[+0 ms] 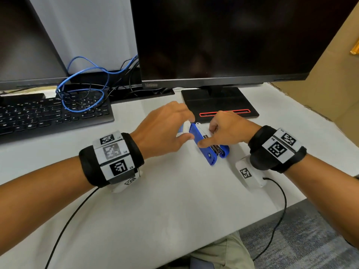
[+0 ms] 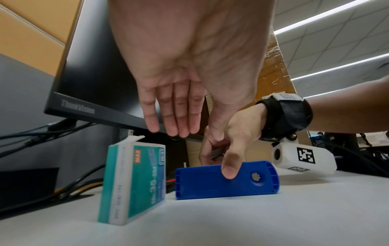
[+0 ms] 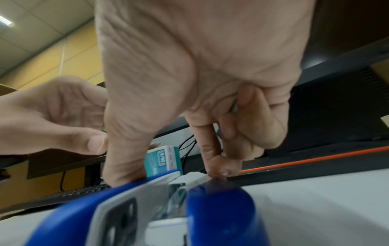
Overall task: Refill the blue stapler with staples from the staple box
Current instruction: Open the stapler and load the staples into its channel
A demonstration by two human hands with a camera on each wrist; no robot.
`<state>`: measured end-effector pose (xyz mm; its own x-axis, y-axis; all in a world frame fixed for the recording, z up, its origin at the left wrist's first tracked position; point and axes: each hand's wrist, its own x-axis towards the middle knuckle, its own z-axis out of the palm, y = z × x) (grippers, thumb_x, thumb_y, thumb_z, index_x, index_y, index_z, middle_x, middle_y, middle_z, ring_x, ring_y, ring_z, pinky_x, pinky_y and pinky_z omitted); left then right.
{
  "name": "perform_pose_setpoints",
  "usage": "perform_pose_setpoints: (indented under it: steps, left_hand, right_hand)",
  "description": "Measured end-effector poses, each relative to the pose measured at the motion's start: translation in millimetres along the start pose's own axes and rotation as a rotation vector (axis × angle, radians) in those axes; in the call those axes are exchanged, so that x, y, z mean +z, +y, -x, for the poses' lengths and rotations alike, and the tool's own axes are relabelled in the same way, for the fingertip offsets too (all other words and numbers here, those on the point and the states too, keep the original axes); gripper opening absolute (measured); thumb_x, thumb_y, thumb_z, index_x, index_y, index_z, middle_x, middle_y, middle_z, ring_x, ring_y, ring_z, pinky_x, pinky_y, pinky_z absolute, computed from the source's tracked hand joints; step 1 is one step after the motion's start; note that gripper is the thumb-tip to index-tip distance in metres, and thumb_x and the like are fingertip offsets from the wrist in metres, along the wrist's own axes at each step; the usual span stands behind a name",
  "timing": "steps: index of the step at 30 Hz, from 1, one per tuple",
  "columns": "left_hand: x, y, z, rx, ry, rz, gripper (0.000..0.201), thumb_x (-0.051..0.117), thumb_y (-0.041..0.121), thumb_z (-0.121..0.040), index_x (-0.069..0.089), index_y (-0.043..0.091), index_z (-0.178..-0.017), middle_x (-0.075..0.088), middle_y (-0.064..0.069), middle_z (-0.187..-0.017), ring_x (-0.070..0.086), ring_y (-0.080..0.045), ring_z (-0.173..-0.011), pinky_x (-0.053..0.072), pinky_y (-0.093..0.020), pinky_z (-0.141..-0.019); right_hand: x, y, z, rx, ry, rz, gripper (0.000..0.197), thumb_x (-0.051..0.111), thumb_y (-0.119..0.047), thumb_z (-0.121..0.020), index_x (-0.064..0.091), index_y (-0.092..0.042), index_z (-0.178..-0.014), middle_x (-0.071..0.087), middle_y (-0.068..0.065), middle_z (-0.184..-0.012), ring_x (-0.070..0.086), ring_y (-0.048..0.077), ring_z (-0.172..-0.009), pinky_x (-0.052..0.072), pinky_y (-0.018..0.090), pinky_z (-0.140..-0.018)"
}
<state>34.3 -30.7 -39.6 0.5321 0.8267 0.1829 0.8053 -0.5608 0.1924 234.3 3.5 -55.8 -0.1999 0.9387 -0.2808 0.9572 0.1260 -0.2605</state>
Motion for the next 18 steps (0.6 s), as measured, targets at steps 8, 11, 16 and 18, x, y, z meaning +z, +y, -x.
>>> perform_pose_setpoints:
  steps: [8,11,16,18]
  left_hand:
    - [13.8,1.1,7.8,-0.090,-0.161,0.104,0.036,0.058,0.035,-0.093,0.056,0.018,-0.125,0.064,-0.004,-0.123,0.058,-0.025,-0.112,0.052,-0.040,-0.095]
    - [18.5,0.8,11.1,-0.144,-0.267,0.204,0.036,0.063,0.037,-0.090,0.052,0.021,-0.121,0.062,-0.003,-0.121,0.057,-0.023,-0.111,0.054,-0.041,-0.093]
    - [16.7,0.6,13.8,-0.149,-0.288,0.226,0.036,0.072,0.038,-0.084,0.055,0.021,-0.111,0.064,-0.001,-0.102,0.057,-0.020,-0.094,0.055,-0.037,-0.082]
    - [14.9,-0.3,14.7,-0.133,-0.304,0.160,0.036,0.074,0.040,-0.081,0.059,0.020,-0.107,0.062,-0.001,-0.096,0.055,-0.019,-0.086,0.052,-0.033,-0.073]
  right_hand:
    - [7.6,-19.1,30.3,-0.240,0.117,0.105,0.060,0.081,-0.056,-0.063,0.066,-0.019,-0.107,0.041,-0.017,-0.075,0.045,0.016,-0.082,0.036,0.026,-0.066]
    - [11.6,-27.2,41.1,-0.341,0.164,0.128,0.063,0.082,-0.056,-0.061,0.066,-0.022,-0.112,0.040,-0.015,-0.075,0.043,0.014,-0.077,0.034,0.027,-0.064]
    - [13.3,-39.3,49.4,-0.418,0.202,0.181,0.065,0.079,-0.063,-0.060,0.065,-0.027,-0.113,0.046,-0.008,-0.088,0.046,0.014,-0.079,0.036,0.023,-0.061]
    - [8.5,-36.6,49.3,-0.400,0.208,0.176,0.062,0.076,-0.064,-0.062,0.066,-0.029,-0.112,0.046,-0.009,-0.086,0.044,0.012,-0.077,0.028,0.018,-0.056]
